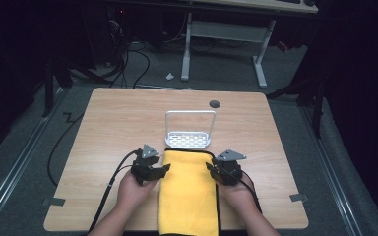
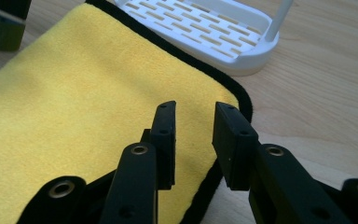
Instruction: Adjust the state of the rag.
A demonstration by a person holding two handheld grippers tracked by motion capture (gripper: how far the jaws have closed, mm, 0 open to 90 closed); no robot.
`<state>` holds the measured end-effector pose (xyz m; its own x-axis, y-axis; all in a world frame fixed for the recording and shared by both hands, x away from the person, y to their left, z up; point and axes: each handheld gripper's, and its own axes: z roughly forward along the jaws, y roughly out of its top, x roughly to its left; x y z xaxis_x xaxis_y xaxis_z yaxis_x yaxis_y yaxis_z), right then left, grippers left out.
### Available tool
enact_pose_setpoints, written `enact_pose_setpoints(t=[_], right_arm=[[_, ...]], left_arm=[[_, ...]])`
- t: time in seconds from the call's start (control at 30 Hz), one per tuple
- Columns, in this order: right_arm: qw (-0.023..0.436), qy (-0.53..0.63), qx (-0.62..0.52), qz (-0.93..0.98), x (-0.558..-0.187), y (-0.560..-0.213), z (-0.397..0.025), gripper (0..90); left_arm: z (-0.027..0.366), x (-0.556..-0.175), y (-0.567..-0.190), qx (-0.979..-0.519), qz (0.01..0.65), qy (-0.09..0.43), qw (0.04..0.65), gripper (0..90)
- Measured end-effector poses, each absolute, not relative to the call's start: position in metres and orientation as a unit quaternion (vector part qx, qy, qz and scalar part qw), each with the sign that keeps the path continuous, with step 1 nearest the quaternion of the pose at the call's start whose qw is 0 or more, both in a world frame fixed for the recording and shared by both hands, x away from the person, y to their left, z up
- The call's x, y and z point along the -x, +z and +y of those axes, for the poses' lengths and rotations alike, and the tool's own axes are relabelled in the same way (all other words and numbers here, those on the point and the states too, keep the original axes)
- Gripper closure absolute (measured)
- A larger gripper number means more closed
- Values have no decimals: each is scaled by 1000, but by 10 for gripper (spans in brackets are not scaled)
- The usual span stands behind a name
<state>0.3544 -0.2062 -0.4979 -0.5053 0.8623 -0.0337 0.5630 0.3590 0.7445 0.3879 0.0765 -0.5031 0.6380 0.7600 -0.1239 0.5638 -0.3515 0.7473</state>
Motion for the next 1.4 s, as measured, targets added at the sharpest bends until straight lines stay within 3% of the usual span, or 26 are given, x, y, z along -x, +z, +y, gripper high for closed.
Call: enact_pose_setpoints(t=[0.33,0.67,0.97,1.13,1.27,1.4], right_arm=[[213,329,-456,799,-338,-511,-206,699],[212,328,-452,802,-332,-525,-202,699],[216,336,-450,799,-330,-527,-203,701],[217,348,-461,787,-335,-521,-209,679],[214,345,-492,770,-355,-518,-219,610],[184,354,-524,753,-382,-521,-222,535]], left_arm=[[75,-412,-519,-783,445,81,428,415],[65,-426,-529,-766,479,57,425,456],[68,-439,-529,-758,498,19,421,650],[63,-435,-530,-769,484,31,417,781],[63,-434,-531,-775,474,45,417,815],[63,-433,-532,-778,466,52,419,816]])
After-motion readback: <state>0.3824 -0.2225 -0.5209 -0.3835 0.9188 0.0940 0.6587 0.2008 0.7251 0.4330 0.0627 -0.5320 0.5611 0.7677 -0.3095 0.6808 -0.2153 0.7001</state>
